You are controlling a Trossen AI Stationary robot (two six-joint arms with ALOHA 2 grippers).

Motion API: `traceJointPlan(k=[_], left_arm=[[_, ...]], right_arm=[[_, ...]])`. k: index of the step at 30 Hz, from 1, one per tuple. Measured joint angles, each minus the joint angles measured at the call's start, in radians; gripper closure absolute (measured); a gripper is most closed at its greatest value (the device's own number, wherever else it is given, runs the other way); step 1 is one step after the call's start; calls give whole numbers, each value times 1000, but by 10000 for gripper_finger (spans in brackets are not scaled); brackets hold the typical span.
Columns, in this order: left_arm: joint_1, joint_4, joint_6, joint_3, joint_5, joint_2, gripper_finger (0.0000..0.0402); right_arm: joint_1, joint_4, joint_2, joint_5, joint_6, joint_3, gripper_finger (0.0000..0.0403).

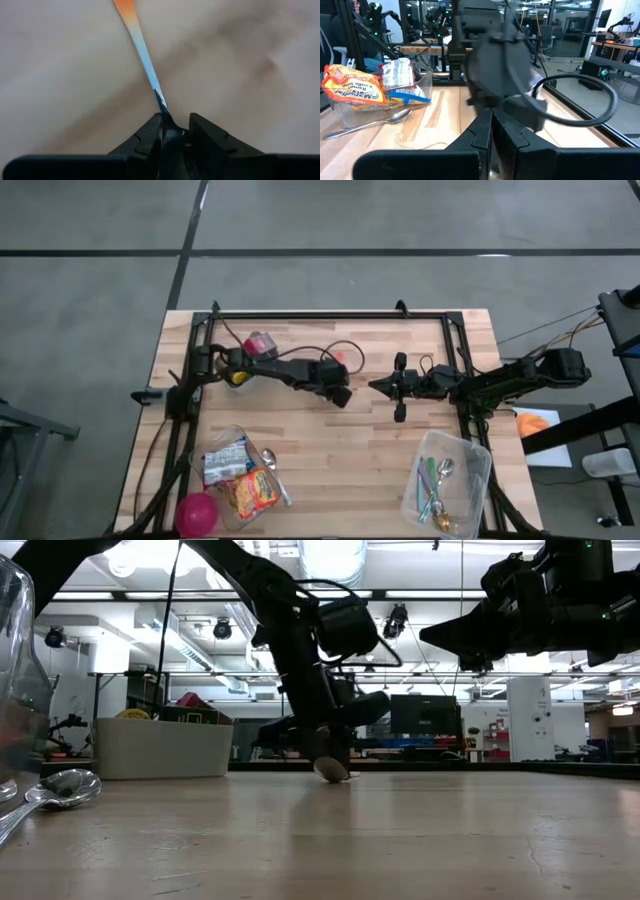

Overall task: Pick & Place Food Item
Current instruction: Put the orange spoon into the white bin

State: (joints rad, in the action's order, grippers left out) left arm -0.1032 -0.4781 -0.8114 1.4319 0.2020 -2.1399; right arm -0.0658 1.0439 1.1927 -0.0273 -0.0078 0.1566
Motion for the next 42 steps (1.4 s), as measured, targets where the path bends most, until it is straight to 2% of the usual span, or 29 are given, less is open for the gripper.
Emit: traceJointPlan(k=[12,19,23,29,33,37,42], left_arm=[[80,170,203,-2,-106,-2,301],[120,315,339,-1,-115,-30,301],[121,325,354,-2,-138,-42,301],[129,294,466,17,-136,-9,301],[124,210,467,22,-118,26,301],[104,117,362,20,-65,28,301],[79,131,310,-13,-52,22,301]], right_arm=[[0,2,0,2,0,0,392],[-1,-1,0,0,0,0,392],[-1,-1,0,0,0,0,392],[0,0,0,0,0,0,392],[0,0,0,0,0,0,392],[0,0,0,0,0,0,392],[0,-1,0,0,0,-1,392]])
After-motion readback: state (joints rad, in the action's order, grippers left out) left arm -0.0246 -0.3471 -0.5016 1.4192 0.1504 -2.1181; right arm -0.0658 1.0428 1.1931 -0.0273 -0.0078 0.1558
